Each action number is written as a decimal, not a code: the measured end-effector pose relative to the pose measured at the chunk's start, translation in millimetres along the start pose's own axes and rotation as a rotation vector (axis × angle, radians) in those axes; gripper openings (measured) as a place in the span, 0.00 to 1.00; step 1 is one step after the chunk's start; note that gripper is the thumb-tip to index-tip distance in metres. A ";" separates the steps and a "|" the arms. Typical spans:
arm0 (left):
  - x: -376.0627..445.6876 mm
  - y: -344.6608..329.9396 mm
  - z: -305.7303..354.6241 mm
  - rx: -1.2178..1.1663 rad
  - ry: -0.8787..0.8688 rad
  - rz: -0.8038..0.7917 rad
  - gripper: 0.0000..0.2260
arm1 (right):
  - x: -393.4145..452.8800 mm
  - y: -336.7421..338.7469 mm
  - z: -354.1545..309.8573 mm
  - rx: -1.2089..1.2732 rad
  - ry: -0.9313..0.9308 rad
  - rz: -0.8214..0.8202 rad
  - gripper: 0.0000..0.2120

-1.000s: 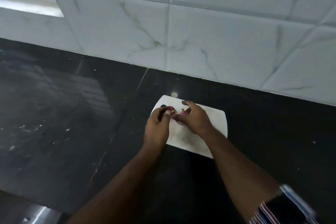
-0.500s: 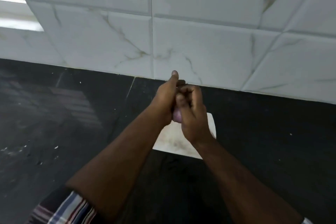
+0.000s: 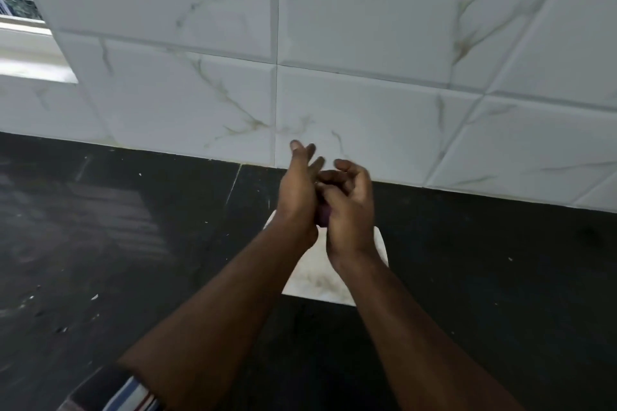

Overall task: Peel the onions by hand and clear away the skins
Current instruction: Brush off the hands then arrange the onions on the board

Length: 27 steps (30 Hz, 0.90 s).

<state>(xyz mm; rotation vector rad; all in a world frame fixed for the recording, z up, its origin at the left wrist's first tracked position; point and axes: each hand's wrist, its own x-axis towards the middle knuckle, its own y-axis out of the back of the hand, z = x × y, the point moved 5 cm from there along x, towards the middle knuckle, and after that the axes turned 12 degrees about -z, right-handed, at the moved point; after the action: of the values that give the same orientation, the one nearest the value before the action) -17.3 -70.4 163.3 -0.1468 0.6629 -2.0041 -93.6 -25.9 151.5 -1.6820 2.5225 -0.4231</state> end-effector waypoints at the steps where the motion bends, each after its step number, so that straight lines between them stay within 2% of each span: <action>1: 1.0 -5.6 3.3 0.021 -0.007 -0.014 0.25 | -2.7 -4.5 0.0 0.020 -0.016 -0.029 0.13; 5: -0.1 -14.8 -1.4 0.067 -0.092 -0.013 0.20 | 0.6 -0.8 -1.7 -0.047 -0.020 0.094 0.09; 8: -3.4 -17.5 -29.2 -0.026 -0.040 -0.023 0.17 | 6.2 3.6 -4.7 0.074 -0.003 0.174 0.11; 12: -12.7 -7.9 -54.8 -0.068 0.103 -0.095 0.31 | 23.6 5.2 -18.9 0.208 0.057 0.090 0.13; 15: 7.6 6.1 -25.0 -0.115 0.046 0.013 0.31 | 18.1 4.9 -16.1 0.068 0.027 0.003 0.15; 17: 13.1 2.9 -5.2 -0.125 -0.011 0.071 0.28 | 8.0 -2.3 -7.0 0.002 0.012 -0.034 0.16; 21: 11.3 -7.7 -17.6 -0.040 -0.059 0.082 0.14 | 4.3 -6.2 -5.0 0.102 0.015 0.030 0.17; 24: 6.0 -5.5 -28.1 0.115 -0.123 0.090 0.19 | 8.2 -1.0 -2.3 0.122 -0.007 0.072 0.16; 27: -13.2 -5.2 -47.0 0.225 -0.062 -0.017 0.22 | 21.7 6.6 -7.0 0.146 -0.004 0.067 0.17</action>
<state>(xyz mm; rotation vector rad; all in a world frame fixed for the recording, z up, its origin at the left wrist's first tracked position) -31.9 -38.9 128.5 -0.0794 0.3950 -2.0663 -109.5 -42.1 158.3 -1.5408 2.4704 -0.5813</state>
